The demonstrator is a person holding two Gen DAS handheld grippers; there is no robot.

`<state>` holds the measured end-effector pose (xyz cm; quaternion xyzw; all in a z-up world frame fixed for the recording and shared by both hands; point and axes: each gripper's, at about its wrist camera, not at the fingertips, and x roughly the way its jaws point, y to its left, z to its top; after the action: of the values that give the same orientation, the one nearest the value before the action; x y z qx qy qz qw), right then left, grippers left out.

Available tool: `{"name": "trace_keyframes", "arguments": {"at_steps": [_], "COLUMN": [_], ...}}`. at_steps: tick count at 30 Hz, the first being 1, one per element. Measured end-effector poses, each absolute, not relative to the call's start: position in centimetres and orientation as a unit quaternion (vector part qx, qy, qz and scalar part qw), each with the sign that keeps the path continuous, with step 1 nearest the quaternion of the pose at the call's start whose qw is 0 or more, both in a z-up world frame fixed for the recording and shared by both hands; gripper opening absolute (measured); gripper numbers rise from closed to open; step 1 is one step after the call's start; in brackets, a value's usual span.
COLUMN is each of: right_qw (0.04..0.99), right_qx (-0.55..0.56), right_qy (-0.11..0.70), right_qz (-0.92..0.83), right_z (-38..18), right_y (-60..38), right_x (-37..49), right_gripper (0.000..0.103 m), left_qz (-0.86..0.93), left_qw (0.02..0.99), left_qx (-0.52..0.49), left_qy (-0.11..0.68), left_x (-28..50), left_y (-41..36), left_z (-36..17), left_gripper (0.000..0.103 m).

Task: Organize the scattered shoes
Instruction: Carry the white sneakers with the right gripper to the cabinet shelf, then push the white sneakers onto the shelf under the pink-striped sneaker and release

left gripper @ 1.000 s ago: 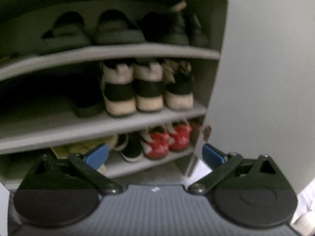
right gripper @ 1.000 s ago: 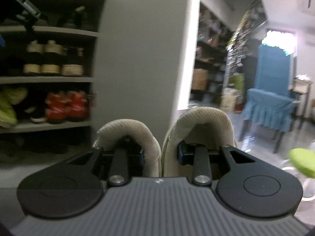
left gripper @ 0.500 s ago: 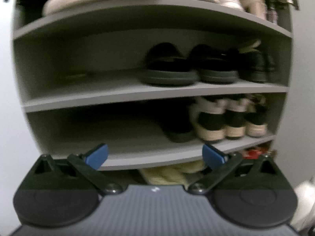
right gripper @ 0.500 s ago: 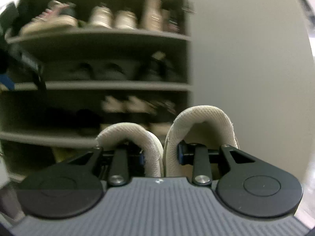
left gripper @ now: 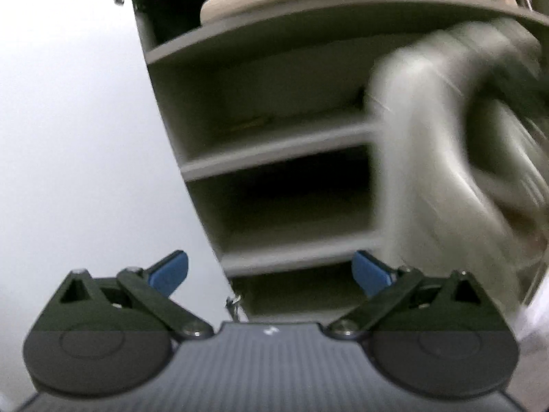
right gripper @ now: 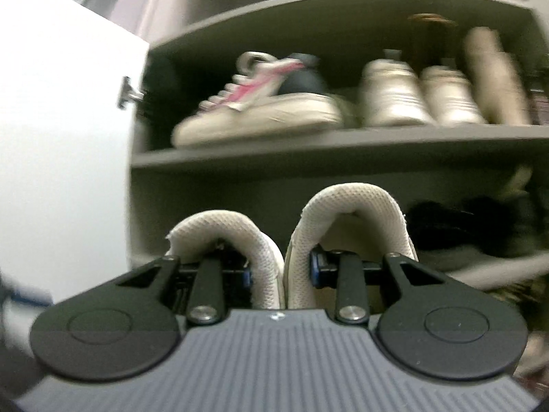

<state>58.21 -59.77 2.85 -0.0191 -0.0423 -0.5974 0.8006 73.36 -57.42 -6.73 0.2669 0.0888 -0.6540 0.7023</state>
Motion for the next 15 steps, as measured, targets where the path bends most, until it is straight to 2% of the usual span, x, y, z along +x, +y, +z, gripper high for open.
{"name": "trace_keyframes", "arguments": {"at_steps": [6,15], "right_qw": [0.826,0.815], "right_qx": [-0.001,0.016], "right_qy": [-0.043,0.001], "right_qz": [-0.562,-0.58], "right_z": [6.5,7.4], "right_y": [-64.5,-70.5], "right_x": [63.4,67.9], "right_gripper": [0.033,0.034], "left_qz": [-0.634,-0.643], "left_qw": [0.722,0.711], "left_qx": [0.265,0.267], "left_qy": [0.082,0.101], "left_x": [73.9,73.5], "left_y": [-58.2,-60.3], "left_z": [-7.5,-8.6], "left_gripper": [0.103,0.103]}}
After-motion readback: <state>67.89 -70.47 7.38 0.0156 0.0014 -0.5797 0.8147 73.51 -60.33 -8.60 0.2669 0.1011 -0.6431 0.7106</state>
